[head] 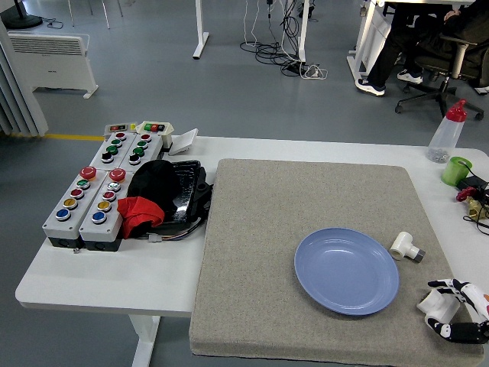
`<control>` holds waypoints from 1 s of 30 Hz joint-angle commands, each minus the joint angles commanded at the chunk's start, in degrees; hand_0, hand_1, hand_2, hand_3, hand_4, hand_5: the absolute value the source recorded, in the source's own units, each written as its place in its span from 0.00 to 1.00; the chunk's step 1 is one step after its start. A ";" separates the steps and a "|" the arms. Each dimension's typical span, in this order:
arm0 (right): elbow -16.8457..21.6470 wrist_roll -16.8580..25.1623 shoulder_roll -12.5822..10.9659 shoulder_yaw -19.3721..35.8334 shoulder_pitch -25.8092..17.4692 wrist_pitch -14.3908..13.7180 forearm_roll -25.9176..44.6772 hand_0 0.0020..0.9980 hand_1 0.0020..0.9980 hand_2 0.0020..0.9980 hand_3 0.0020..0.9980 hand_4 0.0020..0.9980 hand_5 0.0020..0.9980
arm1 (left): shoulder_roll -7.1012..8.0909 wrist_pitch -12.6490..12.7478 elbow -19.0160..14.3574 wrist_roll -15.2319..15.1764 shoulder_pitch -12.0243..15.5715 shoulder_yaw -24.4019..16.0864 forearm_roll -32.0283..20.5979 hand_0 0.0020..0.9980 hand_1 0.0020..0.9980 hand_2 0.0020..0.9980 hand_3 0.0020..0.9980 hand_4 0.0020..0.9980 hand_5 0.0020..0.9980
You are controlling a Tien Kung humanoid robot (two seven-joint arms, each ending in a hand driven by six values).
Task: Pick pipe place plate twice
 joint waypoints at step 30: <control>2.96 -0.27 0.43 -8.68 11.31 -3.62 2.00 0.42 0.55 0.64 0.71 0.68 0.25 | 0.00 -0.11 -0.28 0.90 0.90 -0.63 1.29 0.61 0.57 0.60 0.61 0.58 1.00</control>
